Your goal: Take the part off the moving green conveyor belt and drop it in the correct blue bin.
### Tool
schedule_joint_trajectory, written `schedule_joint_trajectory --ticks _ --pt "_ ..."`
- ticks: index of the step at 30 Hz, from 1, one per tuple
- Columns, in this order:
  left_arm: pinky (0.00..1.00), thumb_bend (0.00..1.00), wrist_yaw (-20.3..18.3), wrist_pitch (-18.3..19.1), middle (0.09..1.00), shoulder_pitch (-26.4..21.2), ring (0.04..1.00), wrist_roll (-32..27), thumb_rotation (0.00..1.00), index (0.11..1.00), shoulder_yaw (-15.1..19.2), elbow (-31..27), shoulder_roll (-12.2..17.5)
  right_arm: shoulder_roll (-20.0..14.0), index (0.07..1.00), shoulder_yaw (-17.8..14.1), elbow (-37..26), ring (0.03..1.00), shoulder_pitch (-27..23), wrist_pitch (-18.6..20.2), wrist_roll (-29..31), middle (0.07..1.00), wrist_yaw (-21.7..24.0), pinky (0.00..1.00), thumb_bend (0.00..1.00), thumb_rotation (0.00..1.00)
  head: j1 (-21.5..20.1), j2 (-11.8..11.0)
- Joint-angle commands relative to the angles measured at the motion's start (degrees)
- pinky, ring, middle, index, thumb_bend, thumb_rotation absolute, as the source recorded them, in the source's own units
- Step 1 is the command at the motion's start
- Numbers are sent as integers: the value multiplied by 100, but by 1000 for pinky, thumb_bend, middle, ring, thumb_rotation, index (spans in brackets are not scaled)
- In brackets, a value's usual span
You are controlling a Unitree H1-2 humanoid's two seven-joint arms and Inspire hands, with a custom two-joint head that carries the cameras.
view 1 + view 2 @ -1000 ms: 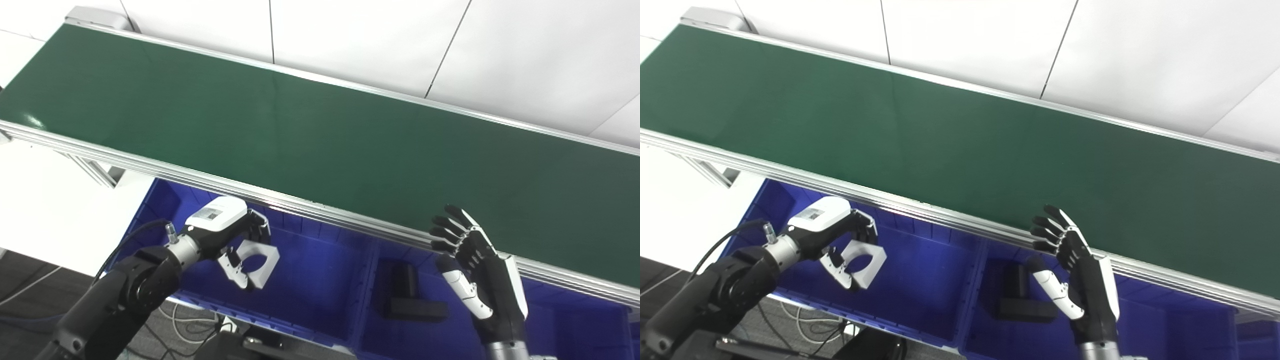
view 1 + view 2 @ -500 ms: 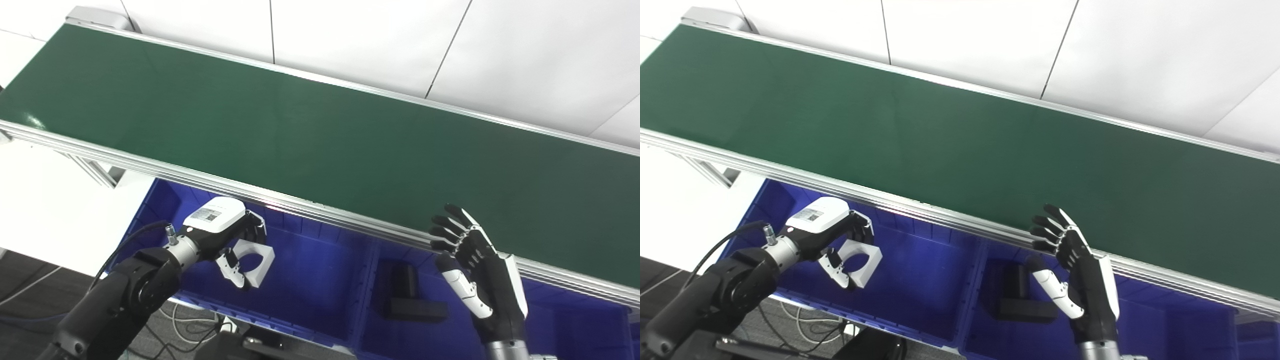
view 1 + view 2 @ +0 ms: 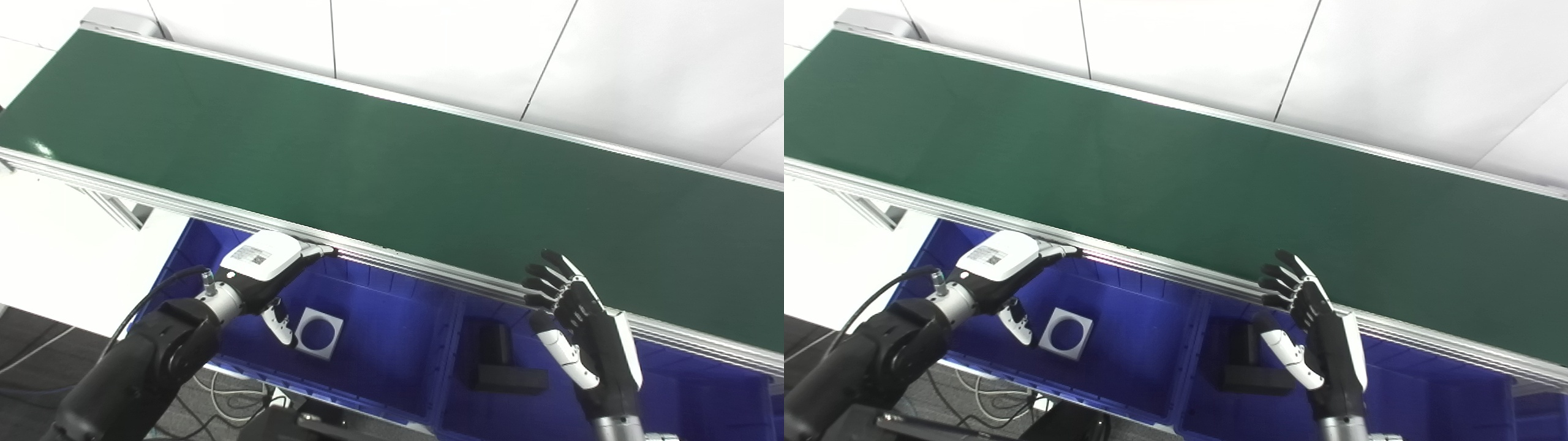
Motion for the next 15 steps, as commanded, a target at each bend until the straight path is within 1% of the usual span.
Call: schedule_joint_trajectory --ticks 1,3,4,5,7,8,9,10,11,13,14,15 --pt "783 840 215 -119 958 -11 934 57 0 974 96 -310 90 36 873 0 -121 754 -22 -127 20 793 -2 670 630 608 2 -8" --pt "752 777 316 -191 939 10 907 74 0 968 130 -455 82 44 874 0 -104 755 -15 -137 35 794 -1 672 633 605 -36 -33" --pt "754 681 334 -199 946 37 909 -170 0 980 208 -641 18 44 874 4 -105 756 -10 -139 4 795 -7 672 631 603 -89 -57" --pt "730 578 329 -193 927 63 880 -445 0 952 285 -818 -50 44 874 9 -107 754 -6 -141 -28 795 -12 670 630 610 -106 -66" --pt "709 489 338 -236 917 102 853 -1093 28 931 423 -1134 -185 49 873 16 -100 752 -1 -154 -70 794 -19 667 629 615 -182 -107" --pt "699 440 335 -267 912 112 837 -1319 150 923 468 -1223 -231 53 872 18 -96 752 1 -157 -79 794 -20 667 630 615 -190 -114" --pt "695 424 362 -344 910 113 831 -1675 194 921 499 -1350 -308 60 872 20 -97 752 4 -154 -94 794 -25 667 630 615 -207 -123" --pt "679 445 377 -404 902 112 819 -1911 283 913 522 -1425 -361 66 871 22 -94 750 4 -153 -107 793 -30 666 631 615 -233 -134" --pt "670 458 357 -407 897 105 811 -2177 340 908 532 -1510 -441 76 871 28 -81 749 2 -161 -121 792 -38 666 632 614 -298 -175" --pt "684 518 237 -293 898 84 825 -2818 491 905 499 -1692 -619 96 869 39 -57 749 0 -172 -119 791 -38 667 636 610 -378 -203" --pt "705 578 150 -195 899 70 840 -3136 566 904 469 -1764 -691 106 870 43 -48 751 0 -178 -129 792 -41 669 639 614 -402 -212" --pt "724 634 71 -99 902 57 853 -3392 606 903 438 -1815 -748 115 869 47 -36 750 -1 -189 -145 792 -45 668 643 616 -434 -220"
